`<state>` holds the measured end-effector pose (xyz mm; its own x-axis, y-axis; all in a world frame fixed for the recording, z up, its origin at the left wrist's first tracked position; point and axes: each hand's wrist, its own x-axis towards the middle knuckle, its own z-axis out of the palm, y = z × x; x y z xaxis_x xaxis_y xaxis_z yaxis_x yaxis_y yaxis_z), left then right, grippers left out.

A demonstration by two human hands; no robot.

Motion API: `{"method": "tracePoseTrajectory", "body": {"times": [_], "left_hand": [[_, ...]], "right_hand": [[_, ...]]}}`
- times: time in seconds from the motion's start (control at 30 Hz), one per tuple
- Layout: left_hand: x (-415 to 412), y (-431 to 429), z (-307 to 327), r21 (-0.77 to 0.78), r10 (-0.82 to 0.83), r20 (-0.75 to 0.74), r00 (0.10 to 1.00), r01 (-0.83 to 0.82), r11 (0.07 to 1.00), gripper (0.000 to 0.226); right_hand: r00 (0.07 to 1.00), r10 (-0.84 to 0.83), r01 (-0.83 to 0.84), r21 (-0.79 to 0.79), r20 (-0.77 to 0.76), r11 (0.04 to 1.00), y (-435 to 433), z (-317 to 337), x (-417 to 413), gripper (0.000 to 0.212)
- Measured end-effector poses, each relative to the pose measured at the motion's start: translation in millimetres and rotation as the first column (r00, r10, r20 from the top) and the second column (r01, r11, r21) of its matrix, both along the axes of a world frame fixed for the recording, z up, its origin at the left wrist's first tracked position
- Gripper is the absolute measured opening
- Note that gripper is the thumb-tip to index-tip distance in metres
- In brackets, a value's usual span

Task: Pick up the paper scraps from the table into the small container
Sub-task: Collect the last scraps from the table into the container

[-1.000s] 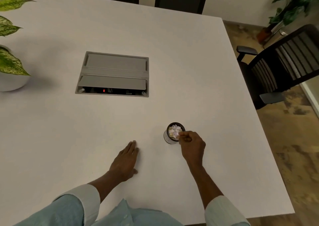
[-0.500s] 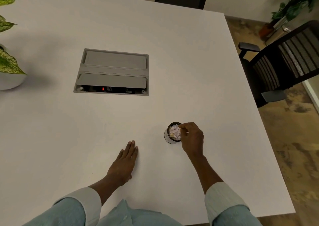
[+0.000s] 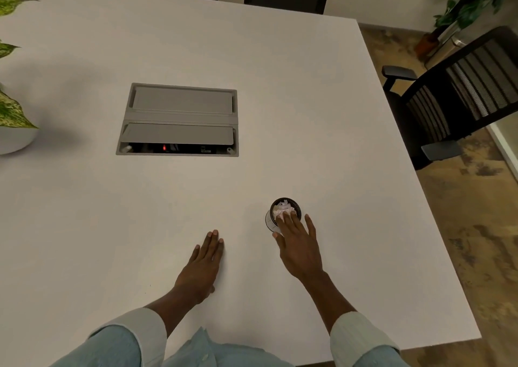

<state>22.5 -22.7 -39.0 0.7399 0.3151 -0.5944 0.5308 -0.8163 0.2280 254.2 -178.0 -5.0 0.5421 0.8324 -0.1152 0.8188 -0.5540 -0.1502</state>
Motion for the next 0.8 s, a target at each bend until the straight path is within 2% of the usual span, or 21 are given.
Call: {"method": "tracePoseTrajectory", "body": {"times": [0.1,0.17,0.3,0.37,0.43,0.53,0.8], "left_hand": [[0.5,0.0,1.2,-0.003,0.001,-0.003,1.0,-0.001,1.0,0.12],[1.7,-0.7,2.1,0.0,0.001,-0.005,1.0,-0.001,1.0,0.119],[2.7,-1.4,3.6,0.0,0.007,-0.004,1.0,-0.007,1.0,0.118],[2.1,-1.8,3.7,-0.004,0.015,-0.002,1.0,-0.015,1.0,0.119],[1.8,-2.3,3.6,-0.007,0.021,0.006,1.0,-0.021,1.0,0.119],[1.9,-2.1,3.2,-0.017,0.031,0.013,0.999,-0.031,0.999,0.119],[1.7,-0.7,-2.9,-0.017,0.046,0.014,0.999,-0.046,0.999,0.124]], "right_hand": [[1.0,-0.006,0.007,-0.038,0.016,0.999,4.6,1.4,2.9,0.051],[0.999,-0.043,0.043,0.005,-0.012,0.999,8.0,2.9,4.3,0.045],[0.985,-0.158,0.173,0.276,-0.075,0.946,9.3,14.4,2.3,0.026],[0.968,-0.232,0.252,0.44,-0.101,0.862,1.7,19.3,1.7,0.021],[0.926,-0.332,0.376,0.518,-0.179,0.769,-9.9,22.2,5.8,0.022],[0.845,-0.476,0.53,0.498,-0.244,0.686,-29.1,19.3,16.4,0.024],[0.731,-0.614,0.677,0.202,-0.299,0.707,-63.7,-2.4,31.3,0.018]]}}
